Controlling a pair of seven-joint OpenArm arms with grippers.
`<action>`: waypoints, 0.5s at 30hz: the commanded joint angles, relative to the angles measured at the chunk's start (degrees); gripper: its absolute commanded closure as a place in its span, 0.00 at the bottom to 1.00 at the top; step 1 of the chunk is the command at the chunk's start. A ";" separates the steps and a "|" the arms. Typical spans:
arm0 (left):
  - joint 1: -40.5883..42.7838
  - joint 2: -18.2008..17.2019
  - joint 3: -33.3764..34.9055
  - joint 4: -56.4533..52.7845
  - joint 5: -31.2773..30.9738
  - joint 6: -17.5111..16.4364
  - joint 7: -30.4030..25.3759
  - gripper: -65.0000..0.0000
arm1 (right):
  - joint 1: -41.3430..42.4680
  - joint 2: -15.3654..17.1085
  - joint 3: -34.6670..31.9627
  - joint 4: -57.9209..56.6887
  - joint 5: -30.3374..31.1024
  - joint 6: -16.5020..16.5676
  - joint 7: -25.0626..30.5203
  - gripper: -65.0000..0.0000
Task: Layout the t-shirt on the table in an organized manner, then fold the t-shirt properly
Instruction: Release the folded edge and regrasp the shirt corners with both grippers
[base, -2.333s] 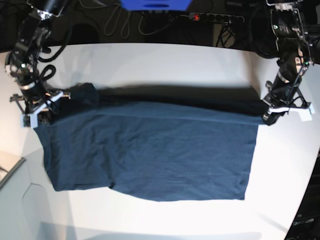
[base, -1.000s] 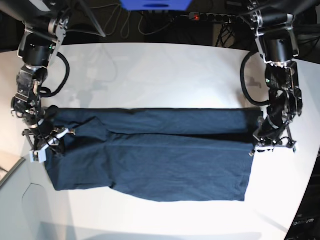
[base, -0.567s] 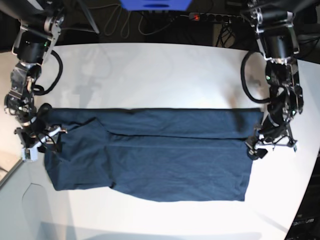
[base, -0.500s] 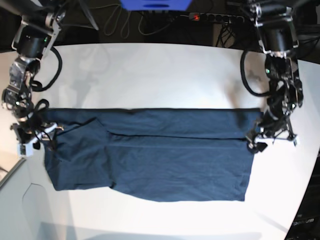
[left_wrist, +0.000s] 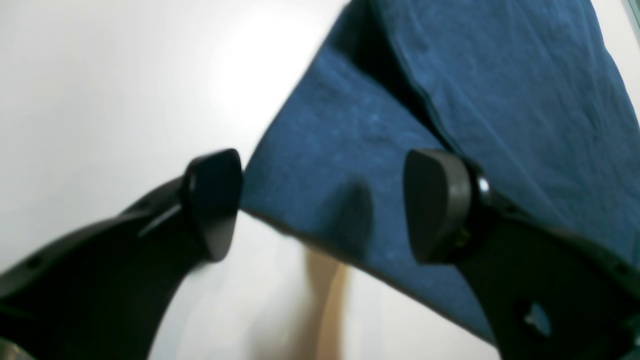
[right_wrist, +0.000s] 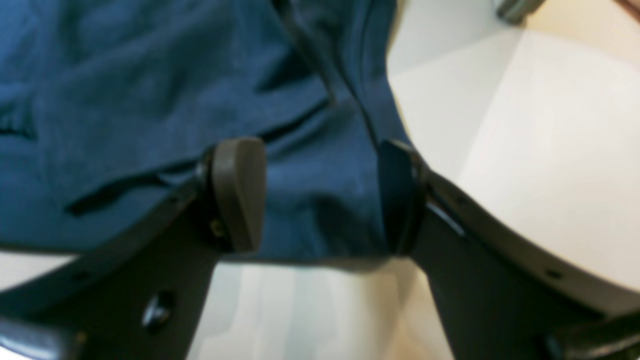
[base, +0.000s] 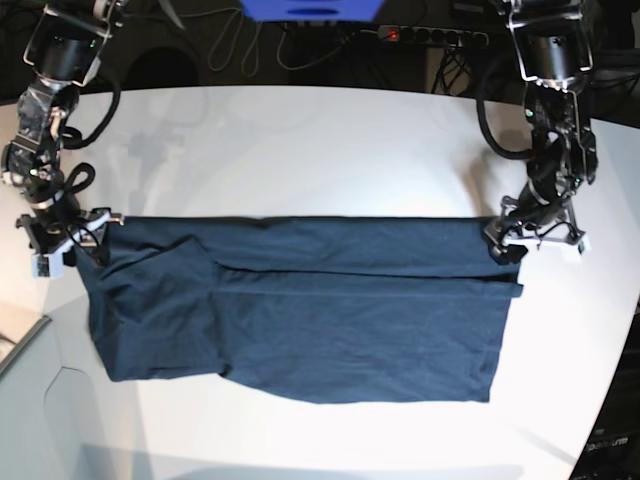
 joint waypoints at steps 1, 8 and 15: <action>0.62 -0.55 -0.37 1.78 -0.37 -0.17 -0.05 0.25 | 0.42 1.04 0.17 1.05 0.80 0.24 1.50 0.45; 2.37 -0.55 -0.11 3.27 -0.37 -0.17 -0.32 0.25 | 0.42 1.31 0.52 0.78 0.80 0.24 1.50 0.44; 2.37 0.68 -0.11 3.18 0.15 -0.17 -0.32 0.25 | 0.51 1.31 2.63 0.69 0.80 0.24 1.24 0.44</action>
